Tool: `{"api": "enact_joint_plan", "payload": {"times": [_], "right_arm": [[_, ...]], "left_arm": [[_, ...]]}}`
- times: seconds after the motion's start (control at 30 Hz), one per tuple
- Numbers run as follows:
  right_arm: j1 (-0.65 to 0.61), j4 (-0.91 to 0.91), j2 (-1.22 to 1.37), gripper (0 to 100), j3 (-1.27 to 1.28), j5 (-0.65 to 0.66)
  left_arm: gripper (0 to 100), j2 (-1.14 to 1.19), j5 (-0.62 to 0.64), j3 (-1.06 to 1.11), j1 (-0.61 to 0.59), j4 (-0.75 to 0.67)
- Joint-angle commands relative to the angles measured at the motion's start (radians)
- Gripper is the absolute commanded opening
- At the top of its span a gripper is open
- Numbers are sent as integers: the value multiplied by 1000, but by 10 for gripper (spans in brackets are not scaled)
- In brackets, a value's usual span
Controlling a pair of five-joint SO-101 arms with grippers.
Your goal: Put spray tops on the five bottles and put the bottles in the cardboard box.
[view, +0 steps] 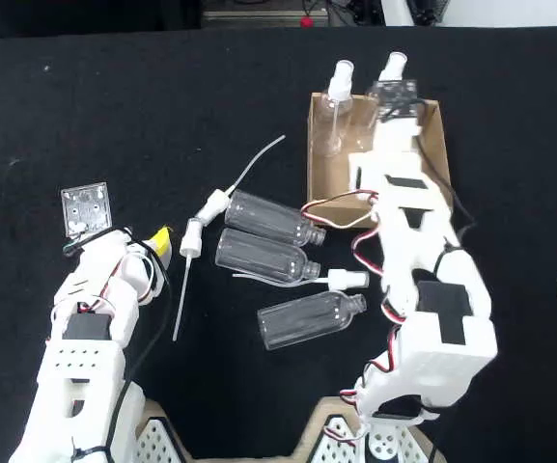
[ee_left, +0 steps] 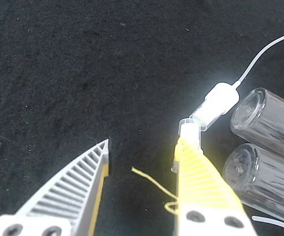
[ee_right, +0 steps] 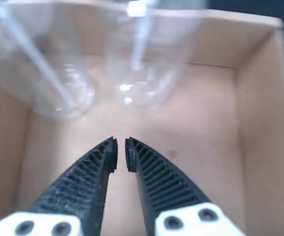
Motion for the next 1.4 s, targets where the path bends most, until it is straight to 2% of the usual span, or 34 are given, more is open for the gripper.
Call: {"api": "enact_joint_plan", "payload": {"times": [0.0,0.3,0.5,0.9,1.07,1.37], "right_arm": [[-64,12,-70,11,1,-5],[-120,3,-70,11,24,-6],[-127,-95,-68,11,33,-141],[-146,-158,-65,11,30,-144],[-180,-158,1,11,-12,-144],[-163,-158,85,11,-94,-144]], "left_arm": [[209,-8,-3,-8,-10,-21],[209,-8,-3,-10,-10,-21],[209,-8,-3,-10,-10,-21],[209,-8,-3,-10,-10,-21],[209,-8,-3,-10,-10,-21],[209,-8,-3,-10,-10,-21]]}}
